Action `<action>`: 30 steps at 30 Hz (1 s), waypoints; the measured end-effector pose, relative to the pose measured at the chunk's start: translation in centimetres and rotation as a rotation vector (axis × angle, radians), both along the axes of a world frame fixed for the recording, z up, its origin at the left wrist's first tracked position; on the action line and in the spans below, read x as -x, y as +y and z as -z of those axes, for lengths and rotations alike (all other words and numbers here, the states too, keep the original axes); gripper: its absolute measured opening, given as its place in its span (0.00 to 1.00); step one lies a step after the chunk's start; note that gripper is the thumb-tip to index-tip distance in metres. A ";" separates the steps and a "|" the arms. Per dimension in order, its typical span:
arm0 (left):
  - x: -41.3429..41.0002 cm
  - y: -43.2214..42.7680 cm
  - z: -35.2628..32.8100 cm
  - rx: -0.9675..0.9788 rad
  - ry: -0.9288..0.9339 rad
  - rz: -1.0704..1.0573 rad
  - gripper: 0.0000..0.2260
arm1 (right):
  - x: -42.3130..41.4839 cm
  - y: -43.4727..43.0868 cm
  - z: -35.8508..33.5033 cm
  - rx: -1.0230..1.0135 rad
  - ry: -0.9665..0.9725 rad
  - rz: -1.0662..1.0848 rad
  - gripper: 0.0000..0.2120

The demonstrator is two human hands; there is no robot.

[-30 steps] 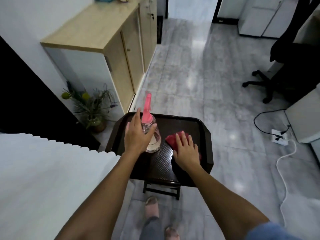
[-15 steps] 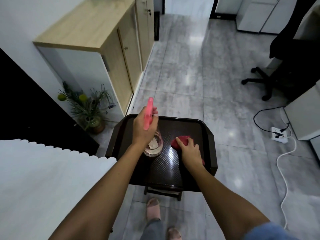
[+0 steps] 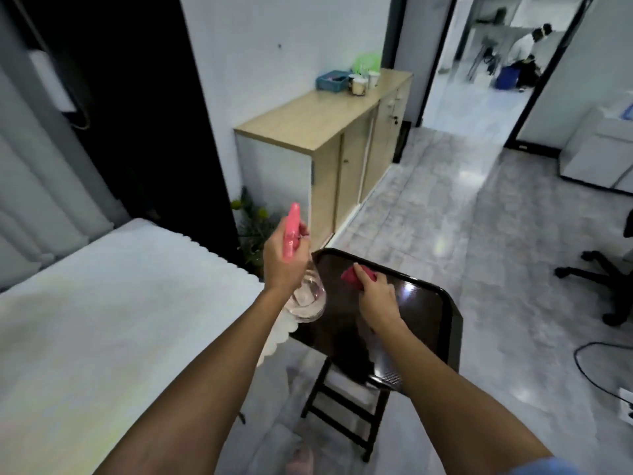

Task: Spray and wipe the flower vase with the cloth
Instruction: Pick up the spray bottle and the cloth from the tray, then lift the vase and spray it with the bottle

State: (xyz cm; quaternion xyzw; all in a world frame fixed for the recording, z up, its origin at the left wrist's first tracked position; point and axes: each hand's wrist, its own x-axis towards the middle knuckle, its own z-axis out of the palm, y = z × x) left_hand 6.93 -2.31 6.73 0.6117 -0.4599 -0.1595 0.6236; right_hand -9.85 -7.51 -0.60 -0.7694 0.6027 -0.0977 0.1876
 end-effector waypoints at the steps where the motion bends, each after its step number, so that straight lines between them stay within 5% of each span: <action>1: -1.4 1.9 -0.6 0.012 -0.012 -0.040 0.04 | -1.8 1.1 -0.4 0.014 -0.016 -0.062 0.31; 5: -6.2 9.2 -2.1 0.010 -0.077 -0.199 0.11 | -8.7 5.6 -1.5 0.057 -0.020 -0.288 0.31; 14: -16.4 29.5 -1.7 -0.049 -0.075 -0.625 0.06 | -23.4 18.2 -0.4 0.049 -0.062 -0.608 0.31; 22: -22.9 47.8 0.9 -0.097 -0.155 -0.833 0.08 | -32.9 32.8 3.8 -0.081 -0.070 -0.690 0.31; 30: -26.6 55.7 2.0 -0.171 -0.135 -0.984 0.05 | -37.2 37.3 4.3 0.009 0.053 -0.740 0.30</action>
